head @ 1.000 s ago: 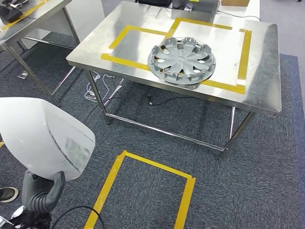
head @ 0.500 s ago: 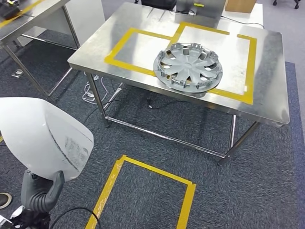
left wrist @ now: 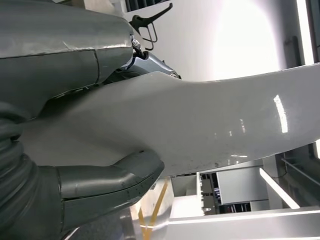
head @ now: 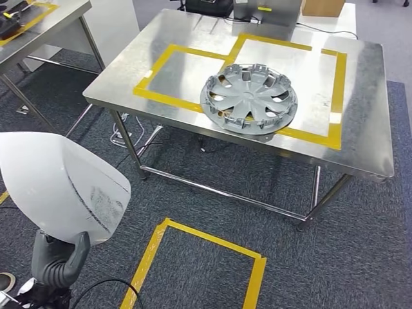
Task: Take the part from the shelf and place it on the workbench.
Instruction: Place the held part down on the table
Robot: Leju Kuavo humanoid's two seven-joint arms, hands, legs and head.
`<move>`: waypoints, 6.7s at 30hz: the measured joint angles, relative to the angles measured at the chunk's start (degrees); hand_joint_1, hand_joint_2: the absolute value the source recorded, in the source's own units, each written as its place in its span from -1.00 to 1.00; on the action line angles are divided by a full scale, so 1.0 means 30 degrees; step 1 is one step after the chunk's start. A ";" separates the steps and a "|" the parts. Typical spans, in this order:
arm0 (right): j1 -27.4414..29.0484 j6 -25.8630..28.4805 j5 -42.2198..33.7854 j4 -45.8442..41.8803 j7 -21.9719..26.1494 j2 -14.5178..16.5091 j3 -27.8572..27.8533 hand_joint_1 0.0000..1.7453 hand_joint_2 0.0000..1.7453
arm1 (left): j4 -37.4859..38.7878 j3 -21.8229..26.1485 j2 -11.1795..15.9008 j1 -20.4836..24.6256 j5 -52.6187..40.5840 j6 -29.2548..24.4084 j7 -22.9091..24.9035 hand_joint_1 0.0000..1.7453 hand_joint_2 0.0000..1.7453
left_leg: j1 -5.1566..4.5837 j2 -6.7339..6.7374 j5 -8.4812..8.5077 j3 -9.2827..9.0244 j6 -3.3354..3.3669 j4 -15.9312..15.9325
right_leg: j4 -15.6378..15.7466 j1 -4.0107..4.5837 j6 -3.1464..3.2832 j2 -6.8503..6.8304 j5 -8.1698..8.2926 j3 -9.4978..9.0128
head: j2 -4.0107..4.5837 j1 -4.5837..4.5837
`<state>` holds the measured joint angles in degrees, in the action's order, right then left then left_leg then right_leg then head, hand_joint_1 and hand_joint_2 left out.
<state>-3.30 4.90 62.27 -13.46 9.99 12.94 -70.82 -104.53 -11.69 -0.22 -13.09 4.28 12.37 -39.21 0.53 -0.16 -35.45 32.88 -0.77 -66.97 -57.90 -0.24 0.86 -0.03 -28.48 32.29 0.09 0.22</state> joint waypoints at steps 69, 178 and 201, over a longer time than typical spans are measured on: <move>0.0113 -0.0162 0.0213 -0.0002 -0.0238 -0.0109 0.0069 -1.00 1.00 | 0.0381 -0.0224 0.0109 0.0046 0.0270 0.0007 0.0209 1.00 1.00 | 0.0386 0.0014 0.2719 0.1003 -0.0438 0.1571 | 0.0152 -0.0192 -0.0580 0.0088 -0.1281 -0.1633 | 0.0004 -0.0092; -0.0169 -0.2404 0.0725 0.0144 -0.0781 -0.0228 -0.0188 -1.00 1.00 | 2.5845 -1.1930 0.4284 2.4017 -1.8027 -0.1836 1.2038 1.00 1.00 | 0.0132 -0.0022 0.2941 0.0530 0.0151 0.2706 | 0.0088 -0.0075 -0.0769 0.0632 0.0205 0.0217 | 0.0000 0.0156; -0.0131 -0.2442 0.0721 0.0211 -0.1271 -0.0242 -0.0044 -1.00 -1.00 | 2.8844 -1.1047 0.6737 2.2748 -1.9684 -0.3461 1.8565 -1.00 1.00 | 0.0150 -0.0020 0.2953 0.0535 0.0133 0.2714 | 0.0074 -0.0045 -0.0753 0.0614 0.0183 0.0220 | 0.0000 0.0156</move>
<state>-3.69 -2.43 64.43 -12.83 6.17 12.21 -70.95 -18.00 -44.83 19.99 55.16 -54.77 1.99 16.48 0.98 -0.22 -26.59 34.49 -0.37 -58.83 -57.68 -0.37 -1.40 1.81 -27.94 32.95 0.09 0.69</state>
